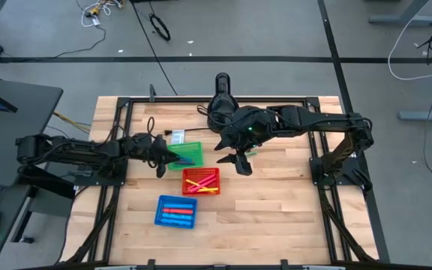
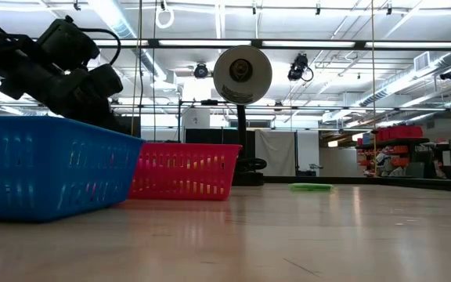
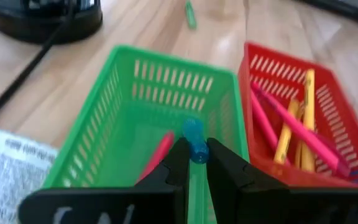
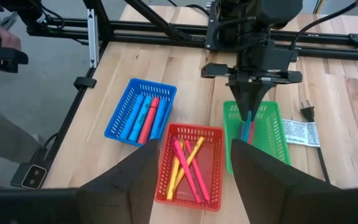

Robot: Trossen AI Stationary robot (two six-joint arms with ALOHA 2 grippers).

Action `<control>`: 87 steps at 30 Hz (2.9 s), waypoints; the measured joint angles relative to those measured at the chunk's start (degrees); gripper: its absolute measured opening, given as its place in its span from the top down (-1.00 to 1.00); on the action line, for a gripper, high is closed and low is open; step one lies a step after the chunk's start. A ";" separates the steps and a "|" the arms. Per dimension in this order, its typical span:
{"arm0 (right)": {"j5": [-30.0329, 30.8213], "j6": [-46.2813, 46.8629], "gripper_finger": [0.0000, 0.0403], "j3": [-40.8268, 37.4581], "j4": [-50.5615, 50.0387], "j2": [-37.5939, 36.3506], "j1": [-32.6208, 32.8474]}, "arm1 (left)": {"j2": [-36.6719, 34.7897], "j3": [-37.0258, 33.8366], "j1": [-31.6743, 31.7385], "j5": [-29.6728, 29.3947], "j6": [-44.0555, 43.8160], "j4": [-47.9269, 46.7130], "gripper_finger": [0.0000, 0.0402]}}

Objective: Pick & Place Markers
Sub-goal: Put the blue pen into the green bin, then put the green pen into the green bin

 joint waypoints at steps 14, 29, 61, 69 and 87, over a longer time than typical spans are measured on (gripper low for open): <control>0.00 -0.02 0.00 0.00 -0.06 0.00 0.00 | 0.07 0.02 0.00 -1.13 1.71 1.83 0.06; 1.72 1.04 0.00 0.02 -7.32 0.02 -0.68 | 0.07 7.58 -1.29 -2.00 -1.68 3.95 -0.11; 4.81 -16.75 -0.68 -2.61 -26.41 -6.91 -16.11 | 0.03 17.50 -6.77 -6.57 -7.09 7.83 -0.11; 1.90 -20.20 -0.64 -11.96 -20.87 -6.91 -19.73 | 0.05 21.93 -8.61 -8.89 -4.37 7.30 -0.11; 1.28 -21.99 -0.62 -40.15 2.29 -9.13 -21.28 | 0.05 30.13 -9.60 -9.74 -1.55 -2.78 -0.11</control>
